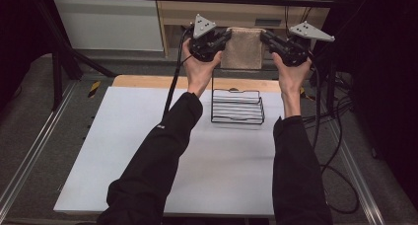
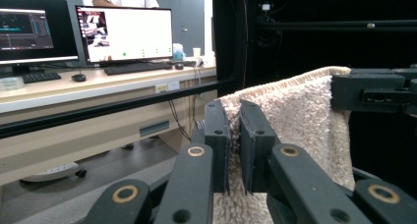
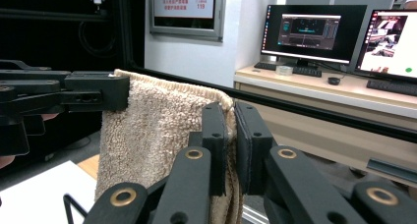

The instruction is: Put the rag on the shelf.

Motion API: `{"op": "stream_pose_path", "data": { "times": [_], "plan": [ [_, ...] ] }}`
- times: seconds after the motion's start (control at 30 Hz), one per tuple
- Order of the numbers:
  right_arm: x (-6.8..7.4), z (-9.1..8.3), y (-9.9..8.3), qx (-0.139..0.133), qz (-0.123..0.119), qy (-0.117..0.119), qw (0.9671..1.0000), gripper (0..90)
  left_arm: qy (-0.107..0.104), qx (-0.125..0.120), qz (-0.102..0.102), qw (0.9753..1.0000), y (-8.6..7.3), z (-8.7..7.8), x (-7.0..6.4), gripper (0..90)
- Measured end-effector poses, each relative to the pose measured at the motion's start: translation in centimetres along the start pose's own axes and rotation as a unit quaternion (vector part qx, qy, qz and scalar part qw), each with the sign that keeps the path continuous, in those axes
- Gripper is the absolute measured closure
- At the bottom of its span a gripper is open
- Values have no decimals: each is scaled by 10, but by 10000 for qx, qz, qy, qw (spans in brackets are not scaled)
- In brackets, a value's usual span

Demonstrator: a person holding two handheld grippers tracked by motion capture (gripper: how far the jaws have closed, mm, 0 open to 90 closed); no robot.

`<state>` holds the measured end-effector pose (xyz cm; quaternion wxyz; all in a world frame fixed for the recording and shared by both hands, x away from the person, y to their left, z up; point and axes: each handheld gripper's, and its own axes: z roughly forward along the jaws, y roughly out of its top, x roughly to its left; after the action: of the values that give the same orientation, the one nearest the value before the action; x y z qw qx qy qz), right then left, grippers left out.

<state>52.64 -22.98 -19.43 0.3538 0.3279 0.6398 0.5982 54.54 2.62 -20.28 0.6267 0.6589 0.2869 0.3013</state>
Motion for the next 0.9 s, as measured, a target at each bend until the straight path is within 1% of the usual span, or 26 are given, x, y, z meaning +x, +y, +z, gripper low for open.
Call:
{"op": "stream_pose_path", "data": {
  "times": [0.13, 0.2, 0.23, 0.27, 0.37, 0.43, 0.5, 0.57, 0.73, 0.8, 0.9],
  "plan": [
    [0, -5, -7, 104, -18, 40, 9999, 841, -92, 34, 8, 10000, -8, -3, -3, 832],
    [1, -8, -11, 127, 24, 60, 9999, 841, -130, 55, 20, 9999, -11, -5, -5, 832],
    [1, -9, -13, 155, 16, 72, 9999, 841, -176, 86, 31, 9998, -13, -6, -6, 832],
    [2, -10, -14, 177, 6, 70, 9998, 841, -178, 118, 76, 9997, -15, -7, -7, 832],
    [4, -13, -19, 220, -12, 88, 9997, 841, -251, 120, 37, 9996, -20, -10, -8, 832],
    [5, -16, -22, 243, -26, 101, 9996, 841, -298, 141, 94, 9994, -22, -12, -9, 831],
    [7, -19, -24, 263, -70, 113, 9996, 841, -335, 102, 108, 9993, -24, -16, -11, 831],
    [9, -22, -25, 264, -127, 119, 9995, 841, -382, 125, 143, 9991, -26, -19, -13, 830],
    [14, -28, -31, 286, -173, 131, 9994, 841, -444, 143, 137, 9988, -32, -25, -17, 829],
    [17, -31, -32, 272, -190, 147, 9993, 841, -457, 176, 188, 9986, -33, -27, -18, 829],
    [20, -34, -33, 305, -273, 136, 9991, 841, -495, 210, 193, 9984, -34, -30, -19, 828]
  ]
}}
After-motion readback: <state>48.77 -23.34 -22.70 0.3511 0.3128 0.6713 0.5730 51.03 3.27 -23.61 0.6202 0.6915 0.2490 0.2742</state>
